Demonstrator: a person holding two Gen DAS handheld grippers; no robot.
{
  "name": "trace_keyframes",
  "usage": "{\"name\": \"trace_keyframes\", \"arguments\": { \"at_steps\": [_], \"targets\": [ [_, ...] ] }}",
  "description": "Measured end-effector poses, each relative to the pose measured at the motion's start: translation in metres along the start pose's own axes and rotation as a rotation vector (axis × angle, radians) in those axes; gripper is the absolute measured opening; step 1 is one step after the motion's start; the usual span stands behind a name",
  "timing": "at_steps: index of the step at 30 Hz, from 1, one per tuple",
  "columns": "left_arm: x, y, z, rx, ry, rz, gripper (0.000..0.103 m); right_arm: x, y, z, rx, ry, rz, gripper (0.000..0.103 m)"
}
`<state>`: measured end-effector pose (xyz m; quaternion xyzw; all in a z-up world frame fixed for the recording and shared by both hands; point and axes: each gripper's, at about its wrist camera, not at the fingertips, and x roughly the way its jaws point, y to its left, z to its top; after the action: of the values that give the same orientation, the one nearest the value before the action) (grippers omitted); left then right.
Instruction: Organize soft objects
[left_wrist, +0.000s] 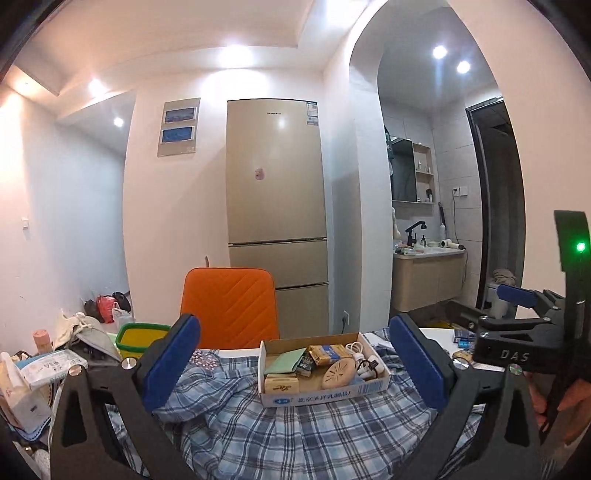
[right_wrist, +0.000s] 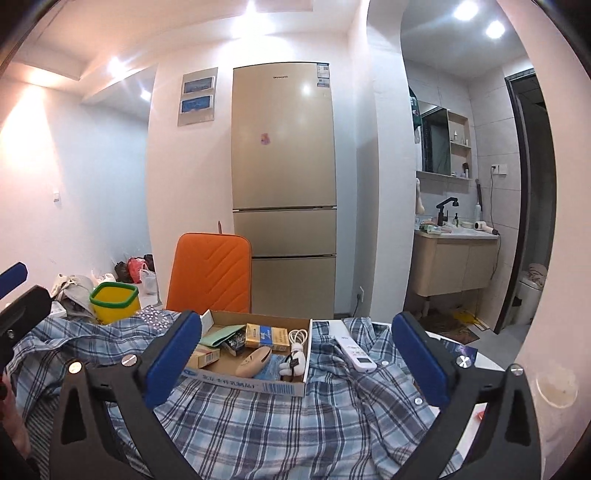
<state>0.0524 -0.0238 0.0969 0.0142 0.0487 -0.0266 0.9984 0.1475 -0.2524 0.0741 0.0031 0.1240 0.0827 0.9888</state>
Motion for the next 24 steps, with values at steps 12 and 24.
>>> {"name": "trace_keyframes", "arguments": {
  "at_steps": [12, 24],
  "targets": [
    [0.002, 0.009, -0.058, -0.049, -0.007, 0.0, 0.103, 0.001, 0.008, -0.056, 0.005, -0.015, 0.054, 0.103],
    [0.016, 0.009, -0.085, -0.049, 0.051, 0.015, 0.103, 0.0, 0.015, -0.076, -0.043, -0.036, 0.006, 0.103]
  ]
}}
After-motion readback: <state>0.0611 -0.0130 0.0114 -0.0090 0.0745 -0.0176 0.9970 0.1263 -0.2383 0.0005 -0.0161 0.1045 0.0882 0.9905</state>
